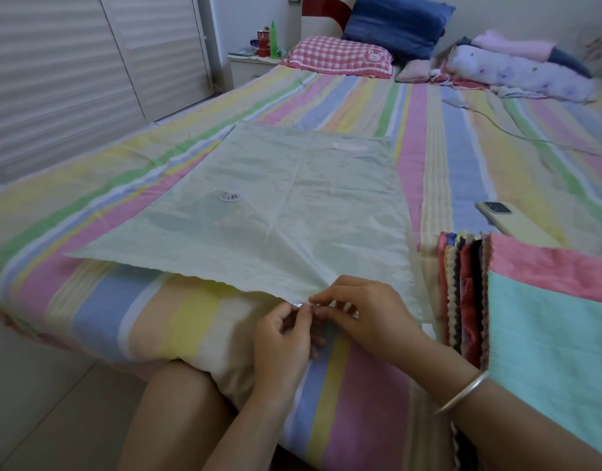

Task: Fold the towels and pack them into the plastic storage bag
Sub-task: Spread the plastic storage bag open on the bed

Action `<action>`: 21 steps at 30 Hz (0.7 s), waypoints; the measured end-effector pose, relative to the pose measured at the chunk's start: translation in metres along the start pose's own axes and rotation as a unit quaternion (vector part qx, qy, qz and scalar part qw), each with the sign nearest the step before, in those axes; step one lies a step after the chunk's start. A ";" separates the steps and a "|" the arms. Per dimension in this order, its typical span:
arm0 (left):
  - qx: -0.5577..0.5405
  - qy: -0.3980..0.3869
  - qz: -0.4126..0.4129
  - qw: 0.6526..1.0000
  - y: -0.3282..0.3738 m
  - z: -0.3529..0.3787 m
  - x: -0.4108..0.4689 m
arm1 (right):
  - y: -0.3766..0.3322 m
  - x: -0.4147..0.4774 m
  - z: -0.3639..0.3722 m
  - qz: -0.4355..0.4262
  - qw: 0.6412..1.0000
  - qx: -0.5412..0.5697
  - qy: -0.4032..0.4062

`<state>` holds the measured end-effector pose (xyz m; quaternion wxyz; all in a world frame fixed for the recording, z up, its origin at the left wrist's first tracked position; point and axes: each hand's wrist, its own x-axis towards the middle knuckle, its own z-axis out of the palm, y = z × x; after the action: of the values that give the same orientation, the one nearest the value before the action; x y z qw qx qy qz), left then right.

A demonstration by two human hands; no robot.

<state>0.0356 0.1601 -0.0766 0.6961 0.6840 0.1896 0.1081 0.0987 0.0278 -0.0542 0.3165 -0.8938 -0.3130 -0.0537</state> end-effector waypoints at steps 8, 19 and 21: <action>0.058 0.044 0.030 0.997 -0.008 0.002 0.000 | -0.009 0.010 0.006 -0.109 0.966 -0.233 0.018; 0.168 0.098 0.108 0.975 -0.014 0.007 -0.007 | 0.000 0.055 -0.033 0.044 0.966 -0.223 0.119; 0.188 0.095 0.104 0.972 -0.012 0.008 -0.006 | 0.003 0.059 -0.046 0.075 0.968 -0.208 0.117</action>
<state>0.0323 0.1497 -0.0879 0.5186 0.8054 0.1993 0.2063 0.1523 0.0298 -0.0021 0.1613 -0.9485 -0.1877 -0.1977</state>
